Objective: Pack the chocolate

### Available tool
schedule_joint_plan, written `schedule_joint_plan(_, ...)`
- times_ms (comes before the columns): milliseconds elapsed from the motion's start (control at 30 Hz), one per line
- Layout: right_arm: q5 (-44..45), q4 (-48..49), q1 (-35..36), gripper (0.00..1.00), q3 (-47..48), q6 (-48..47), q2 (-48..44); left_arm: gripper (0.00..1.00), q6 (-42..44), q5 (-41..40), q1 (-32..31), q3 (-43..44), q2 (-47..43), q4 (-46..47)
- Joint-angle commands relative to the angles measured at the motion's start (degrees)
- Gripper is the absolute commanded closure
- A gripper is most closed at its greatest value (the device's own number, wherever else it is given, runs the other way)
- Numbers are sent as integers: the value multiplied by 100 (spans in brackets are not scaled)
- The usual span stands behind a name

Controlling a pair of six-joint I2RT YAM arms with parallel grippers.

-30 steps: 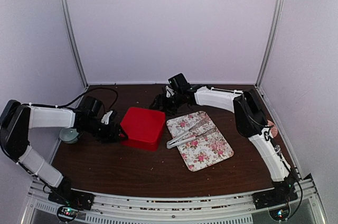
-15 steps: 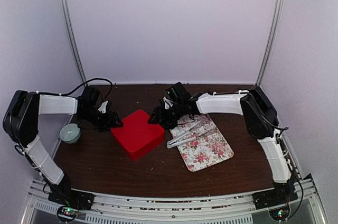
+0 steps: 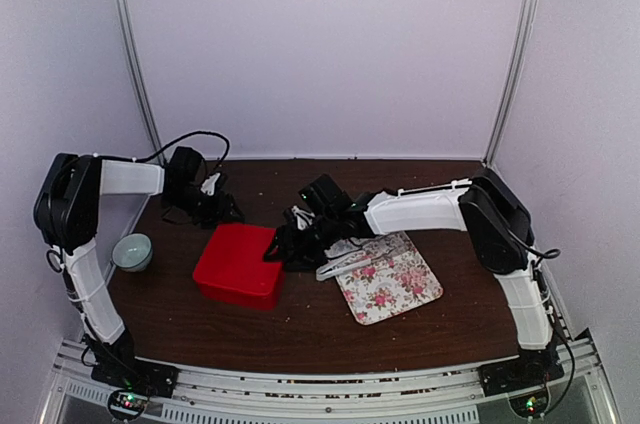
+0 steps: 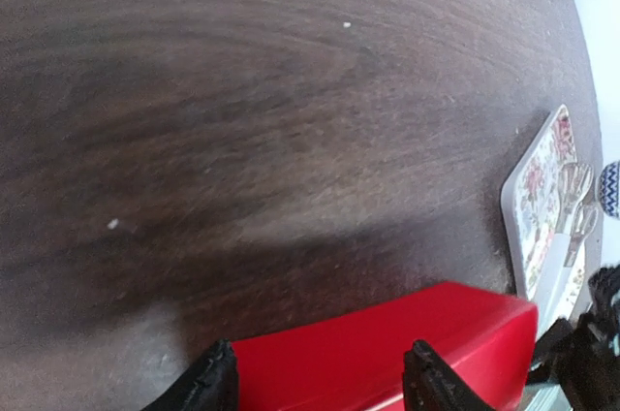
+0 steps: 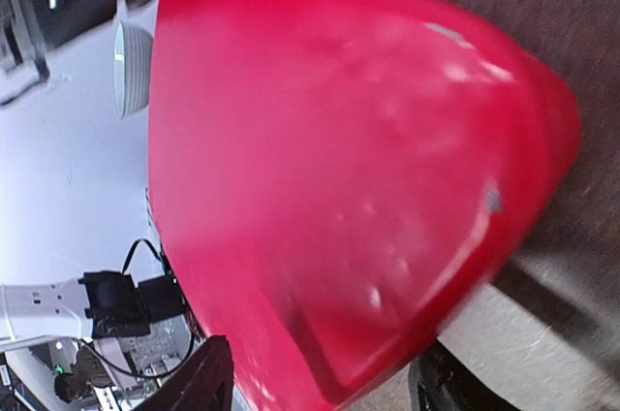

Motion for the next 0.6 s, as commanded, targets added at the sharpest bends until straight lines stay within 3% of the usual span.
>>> schedule_joint_plan(0, -231, 254, 102, 37, -105, -118, -513, 40, 435, 522, -336, 581, 234, -413)
schedule_joint_plan(300, 174, -410, -384, 37, -330, -787, -1248, 34, 347, -772, -78, 41, -1100, -772)
schedule_joint_plan(433, 438, -926, -501, 37, 194, -1106, -1060, 30, 15, -1252, -32, -638, -1952, -938)
schedule_joint_plan(567, 520, -1192, -541, 34, 947, -1144, -527, 29, -460, -1001, -39, -1588, -2805, -826)
